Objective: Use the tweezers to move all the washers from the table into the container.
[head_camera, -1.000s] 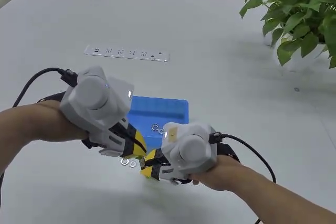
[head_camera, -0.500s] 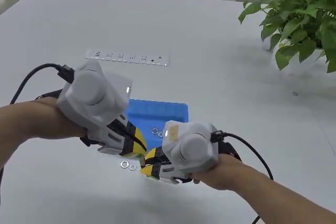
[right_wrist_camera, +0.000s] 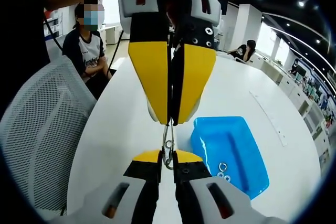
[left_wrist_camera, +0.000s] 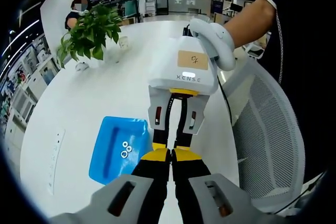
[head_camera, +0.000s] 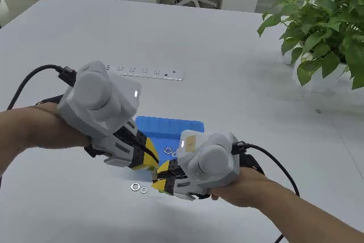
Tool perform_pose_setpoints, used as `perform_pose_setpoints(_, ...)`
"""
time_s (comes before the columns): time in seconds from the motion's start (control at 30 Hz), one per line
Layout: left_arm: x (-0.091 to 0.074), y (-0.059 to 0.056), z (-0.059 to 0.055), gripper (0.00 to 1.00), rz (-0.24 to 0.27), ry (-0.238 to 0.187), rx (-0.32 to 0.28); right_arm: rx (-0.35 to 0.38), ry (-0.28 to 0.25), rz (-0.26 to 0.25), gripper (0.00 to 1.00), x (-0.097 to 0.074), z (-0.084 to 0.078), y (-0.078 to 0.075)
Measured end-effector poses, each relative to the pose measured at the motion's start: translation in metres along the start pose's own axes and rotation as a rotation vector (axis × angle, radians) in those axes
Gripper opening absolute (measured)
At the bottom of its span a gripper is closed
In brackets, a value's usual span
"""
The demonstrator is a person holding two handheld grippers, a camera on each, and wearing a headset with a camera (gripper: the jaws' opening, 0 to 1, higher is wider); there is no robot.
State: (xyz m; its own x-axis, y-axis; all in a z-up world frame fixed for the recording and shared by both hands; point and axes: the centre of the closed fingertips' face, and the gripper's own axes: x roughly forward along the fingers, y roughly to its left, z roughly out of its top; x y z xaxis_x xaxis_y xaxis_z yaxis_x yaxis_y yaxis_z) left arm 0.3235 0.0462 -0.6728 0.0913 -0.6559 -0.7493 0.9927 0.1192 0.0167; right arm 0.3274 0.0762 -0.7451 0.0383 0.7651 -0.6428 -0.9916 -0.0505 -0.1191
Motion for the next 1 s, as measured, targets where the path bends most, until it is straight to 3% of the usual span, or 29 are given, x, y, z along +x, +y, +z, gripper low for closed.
perform_pose_setpoints(0.43,-0.012,0.015,0.012,0.05,0.023,-0.008,0.028,-0.031,0.0,-0.022,0.1,-0.01,0.012,-0.02)
perform_pose_setpoints(1.0,-0.013,0.051,0.019,0.05,0.066,-0.013,0.051,-0.042,0.005,-0.059,0.1,-0.013,0.011,-0.06)
